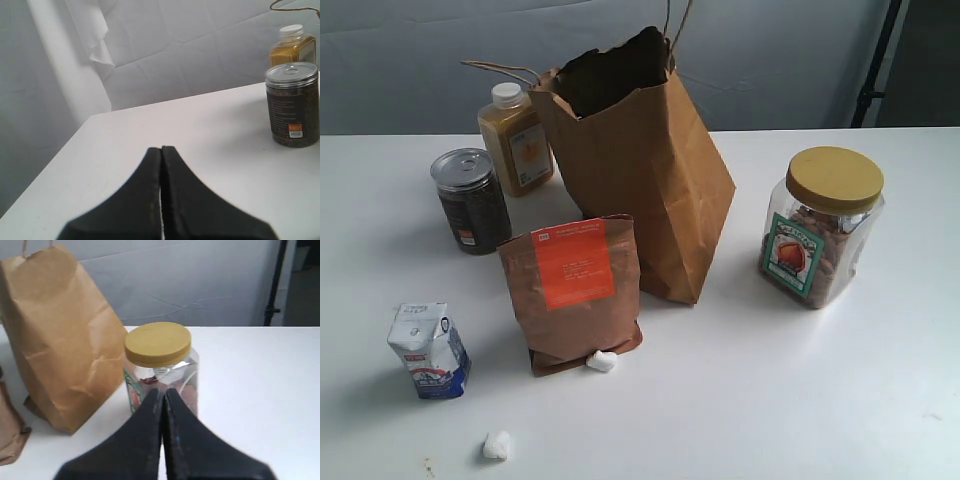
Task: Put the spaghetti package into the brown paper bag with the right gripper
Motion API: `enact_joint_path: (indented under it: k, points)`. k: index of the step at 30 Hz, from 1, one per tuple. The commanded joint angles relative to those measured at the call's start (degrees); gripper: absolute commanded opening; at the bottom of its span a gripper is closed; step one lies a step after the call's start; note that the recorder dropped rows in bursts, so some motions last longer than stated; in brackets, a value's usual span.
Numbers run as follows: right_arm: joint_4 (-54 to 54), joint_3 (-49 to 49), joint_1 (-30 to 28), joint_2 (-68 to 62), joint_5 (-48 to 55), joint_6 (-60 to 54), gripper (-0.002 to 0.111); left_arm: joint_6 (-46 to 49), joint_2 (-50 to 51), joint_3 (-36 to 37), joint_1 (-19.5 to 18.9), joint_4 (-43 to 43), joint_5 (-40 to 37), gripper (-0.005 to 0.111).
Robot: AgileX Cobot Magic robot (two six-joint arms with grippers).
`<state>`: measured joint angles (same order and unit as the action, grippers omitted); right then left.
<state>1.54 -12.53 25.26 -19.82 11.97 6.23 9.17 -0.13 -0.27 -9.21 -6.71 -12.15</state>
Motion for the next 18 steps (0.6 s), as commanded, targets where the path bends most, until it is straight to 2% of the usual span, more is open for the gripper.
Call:
enact_joint_path:
  k: [1,3,7,18]
  points:
    - [-2.2,5.2,-5.4,7.2,-2.9,-2.6,0.0,-0.2,0.1,0.3,0.1,0.2,0.3,0.0]
    - [-3.8,8.8,-7.7,11.8,-3.0,-6.2,0.0,-0.2,0.1,0.3,0.1,0.2,0.3,0.0]
    - [-4.8,12.5,-8.1,19.6,-3.0,-9.3,0.0,-0.2,0.1,0.3,0.1,0.2,0.3,0.0]
    - [-3.7,12.5,-8.1,19.8,-2.8,-9.2,0.0,-0.2,0.1,0.3,0.1,0.2,0.3,0.0]
